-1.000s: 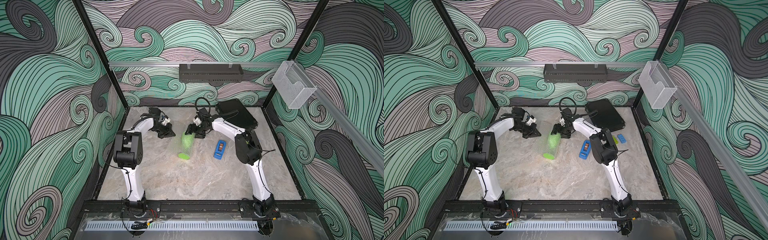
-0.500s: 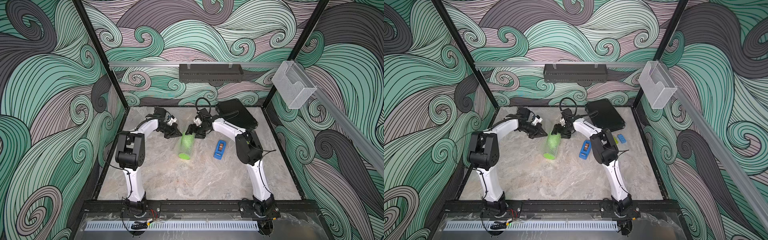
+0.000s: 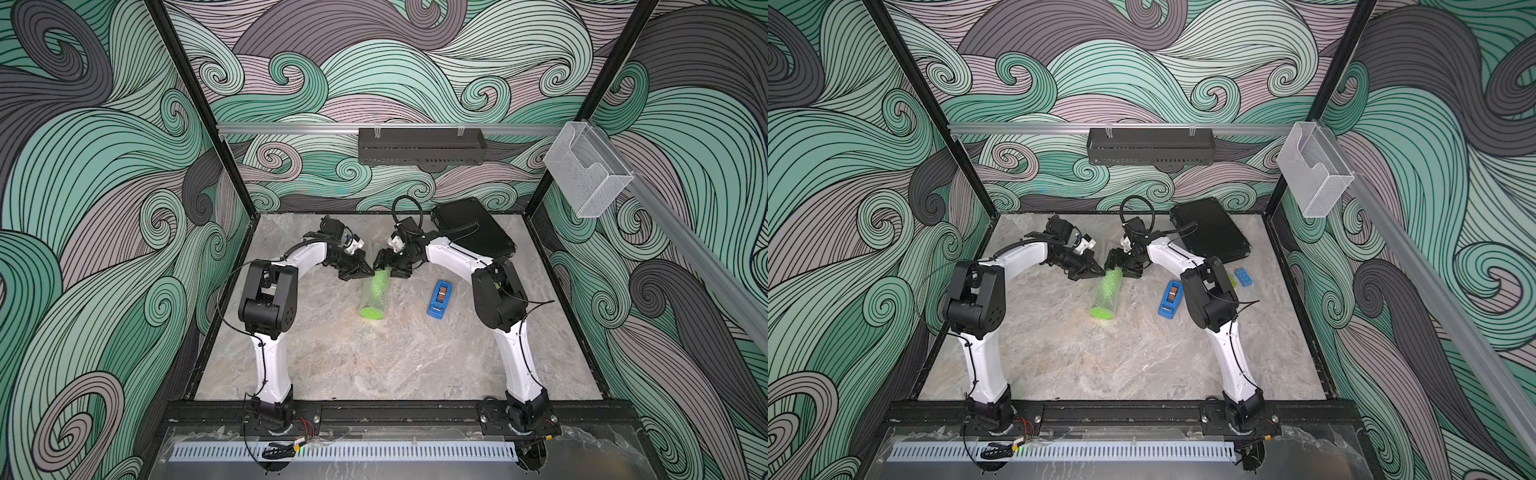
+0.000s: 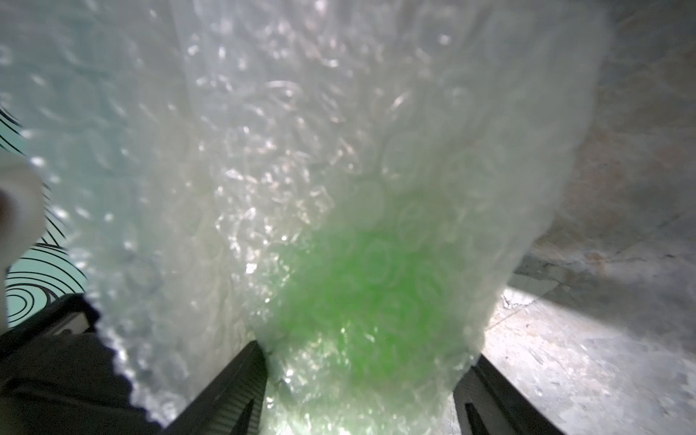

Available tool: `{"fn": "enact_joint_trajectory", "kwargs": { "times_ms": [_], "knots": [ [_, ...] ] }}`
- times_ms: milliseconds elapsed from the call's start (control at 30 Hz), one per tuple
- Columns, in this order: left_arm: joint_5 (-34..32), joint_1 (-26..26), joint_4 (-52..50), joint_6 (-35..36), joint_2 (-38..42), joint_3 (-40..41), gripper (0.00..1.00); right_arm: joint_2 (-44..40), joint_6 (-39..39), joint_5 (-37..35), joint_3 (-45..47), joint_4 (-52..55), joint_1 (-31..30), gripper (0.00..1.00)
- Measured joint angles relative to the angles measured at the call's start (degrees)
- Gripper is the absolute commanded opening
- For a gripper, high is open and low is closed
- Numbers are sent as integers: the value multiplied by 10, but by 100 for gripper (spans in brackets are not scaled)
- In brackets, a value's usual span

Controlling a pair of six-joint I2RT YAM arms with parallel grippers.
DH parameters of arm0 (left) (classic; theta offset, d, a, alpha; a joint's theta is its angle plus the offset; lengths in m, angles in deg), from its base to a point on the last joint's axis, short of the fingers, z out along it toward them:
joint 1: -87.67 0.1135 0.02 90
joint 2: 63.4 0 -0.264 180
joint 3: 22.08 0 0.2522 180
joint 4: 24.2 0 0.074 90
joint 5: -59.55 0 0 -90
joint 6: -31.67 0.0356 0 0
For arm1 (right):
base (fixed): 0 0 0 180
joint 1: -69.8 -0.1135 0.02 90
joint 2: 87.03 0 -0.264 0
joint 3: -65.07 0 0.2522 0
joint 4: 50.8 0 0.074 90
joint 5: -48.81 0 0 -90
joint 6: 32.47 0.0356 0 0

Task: Wrap wine glasses in bubble wrap
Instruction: Wrap the wine glass in bubble wrap.

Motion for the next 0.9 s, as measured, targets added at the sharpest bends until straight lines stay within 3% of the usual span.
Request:
{"fn": "enact_joint_trajectory", "kwargs": {
  "times_ms": [433, 900],
  "knots": [
    [37, -5, 21, -7, -15, 0, 18, -30, 8, -6, 38, -8, 8, 79],
    [57, -14, 31, 6, -26, -8, 21, -116, 10, -7, 83, 28, 37, 75]
  ]
}}
